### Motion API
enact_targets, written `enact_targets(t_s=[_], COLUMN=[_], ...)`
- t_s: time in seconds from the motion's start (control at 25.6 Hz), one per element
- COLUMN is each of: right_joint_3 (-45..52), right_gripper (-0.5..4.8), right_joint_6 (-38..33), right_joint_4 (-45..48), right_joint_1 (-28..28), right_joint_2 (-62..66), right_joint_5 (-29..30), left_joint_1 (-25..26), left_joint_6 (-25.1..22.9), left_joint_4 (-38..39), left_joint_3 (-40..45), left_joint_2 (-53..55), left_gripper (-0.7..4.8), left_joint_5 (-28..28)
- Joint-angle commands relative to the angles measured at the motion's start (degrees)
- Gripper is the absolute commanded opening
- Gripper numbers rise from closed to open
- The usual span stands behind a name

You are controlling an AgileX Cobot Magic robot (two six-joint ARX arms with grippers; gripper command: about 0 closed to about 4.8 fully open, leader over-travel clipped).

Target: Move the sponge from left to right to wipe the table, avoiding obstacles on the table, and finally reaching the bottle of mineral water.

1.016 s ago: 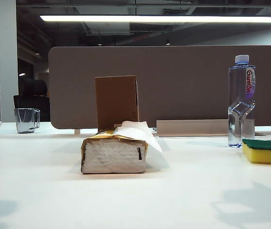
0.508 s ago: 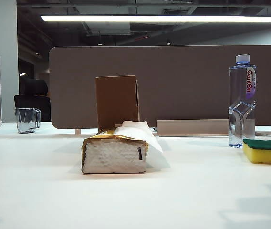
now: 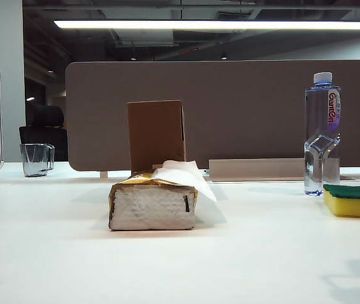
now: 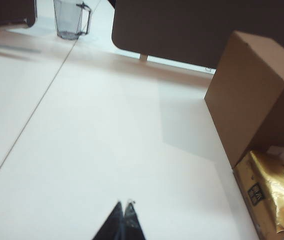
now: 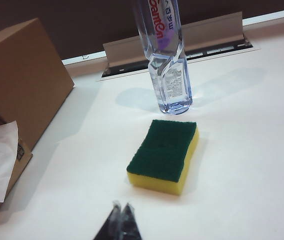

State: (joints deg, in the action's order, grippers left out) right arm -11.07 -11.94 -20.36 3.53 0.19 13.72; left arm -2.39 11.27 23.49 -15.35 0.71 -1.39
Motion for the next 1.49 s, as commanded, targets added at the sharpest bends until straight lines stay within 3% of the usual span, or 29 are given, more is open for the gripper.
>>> enact_targets(t_s=[0.04, 0.47, 0.86, 1.49], right_joint_3=[1.3, 7.1, 9.7, 9.7], right_gripper=[-0.07, -0.06, -0.07, -0.06], right_joint_6=[0.7, 4.5, 7.7, 7.6], right_joint_4=[3.1, 6.9, 8.2, 8.2], right_joint_1=[0.0, -0.1, -0.1, -0.1], right_joint_2=[0.0, 0.0, 0.0, 0.2], right_joint_5=[0.2, 0.2, -0.1, -0.1], left_joint_1=[0.0, 0.0, 0.0, 0.0], left_joint_6=[-0.3, -8.0, -14.3, -14.1], left_joint_4=[-4.9, -16.7, -16.5, -12.8], left_joint_3=[2.0, 11.4, 14.9, 14.9], left_joint_2=[0.0, 0.0, 0.0, 0.0], left_gripper=[-0.06, -0.06, -0.06, -0.06], left_joint_5=[-0.4, -1.4, -0.3, 2.7])
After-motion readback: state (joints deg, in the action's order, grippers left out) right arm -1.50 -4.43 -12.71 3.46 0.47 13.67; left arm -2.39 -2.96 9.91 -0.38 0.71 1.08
